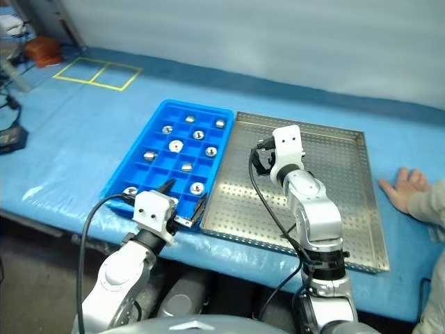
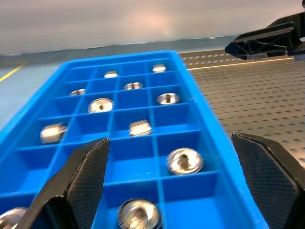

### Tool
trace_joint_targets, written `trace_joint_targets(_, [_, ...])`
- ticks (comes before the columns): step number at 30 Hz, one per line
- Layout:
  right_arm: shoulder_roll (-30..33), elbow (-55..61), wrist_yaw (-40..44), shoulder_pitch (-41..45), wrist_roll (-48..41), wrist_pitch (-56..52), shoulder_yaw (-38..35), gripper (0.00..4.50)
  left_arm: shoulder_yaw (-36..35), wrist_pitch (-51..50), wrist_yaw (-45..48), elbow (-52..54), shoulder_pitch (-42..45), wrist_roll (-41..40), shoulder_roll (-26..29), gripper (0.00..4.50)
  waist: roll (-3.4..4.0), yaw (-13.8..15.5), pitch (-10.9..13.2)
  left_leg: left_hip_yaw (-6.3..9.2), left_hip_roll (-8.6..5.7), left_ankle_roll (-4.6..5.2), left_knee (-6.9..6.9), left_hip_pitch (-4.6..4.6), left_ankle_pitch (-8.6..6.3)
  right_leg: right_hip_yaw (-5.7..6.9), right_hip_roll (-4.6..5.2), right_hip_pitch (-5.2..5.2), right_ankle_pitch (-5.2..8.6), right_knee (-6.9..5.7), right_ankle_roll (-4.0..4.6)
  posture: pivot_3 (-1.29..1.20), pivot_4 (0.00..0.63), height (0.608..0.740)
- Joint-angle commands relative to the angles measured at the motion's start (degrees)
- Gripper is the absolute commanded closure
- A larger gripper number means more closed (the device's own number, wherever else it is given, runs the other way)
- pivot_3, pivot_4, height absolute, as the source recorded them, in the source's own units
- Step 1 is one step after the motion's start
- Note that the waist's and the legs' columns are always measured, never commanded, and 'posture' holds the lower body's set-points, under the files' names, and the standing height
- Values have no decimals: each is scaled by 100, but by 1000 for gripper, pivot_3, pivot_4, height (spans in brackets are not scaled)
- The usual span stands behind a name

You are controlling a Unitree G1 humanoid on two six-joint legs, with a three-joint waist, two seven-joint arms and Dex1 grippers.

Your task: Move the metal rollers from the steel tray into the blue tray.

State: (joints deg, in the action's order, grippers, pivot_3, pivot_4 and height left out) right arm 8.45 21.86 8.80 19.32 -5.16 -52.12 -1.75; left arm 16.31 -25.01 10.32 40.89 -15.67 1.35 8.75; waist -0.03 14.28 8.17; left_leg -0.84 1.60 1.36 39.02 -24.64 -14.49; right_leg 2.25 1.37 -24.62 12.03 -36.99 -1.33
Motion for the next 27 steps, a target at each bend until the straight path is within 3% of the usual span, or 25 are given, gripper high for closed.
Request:
trace_joint_targets(1, [74,614,-128,-270,-11,-214,-157,23,58,-35,148,16,125,-114,57,0,0,-268,0,3,0,0,0,3,0,-1,-1,2,0,-1,0,147,150,740])
trace_joint_targets(6, [78,998,-323,-803,48,-478,-340,23,81,-110,285,-64,278,-168,85,0,1,-860,1,27,0,3,2,16,2,-10,0,11,6,-9,10,122,150,740])
trace_joint_targets(11, [-44,1429,-459,-1091,-13,-633,-433,23,105,-433,485,-390,873,-182,176,0,0,-1169,2,17,-1,7,4,34,6,-31,-1,12,13,-30,20,78,150,740])
trace_joint_targets(18, [-11,2194,-469,-1593,-40,-804,-510,23,113,-399,1116,-1720,2611,-231,408,0,-13,-1315,10,-25,-4,12,5,89,11,-73,-1,25,26,-81,37,-47,150,740])
trace_joint_targets(27, [-14,2897,-504,-2280,-49,-865,-355,23,398,-41,1611,-3407,3849,-139,224,0,-18,-1659,12,-80,-6,19,3,99,9,-148,-2,11,4,-80,-6,-158,150,740])
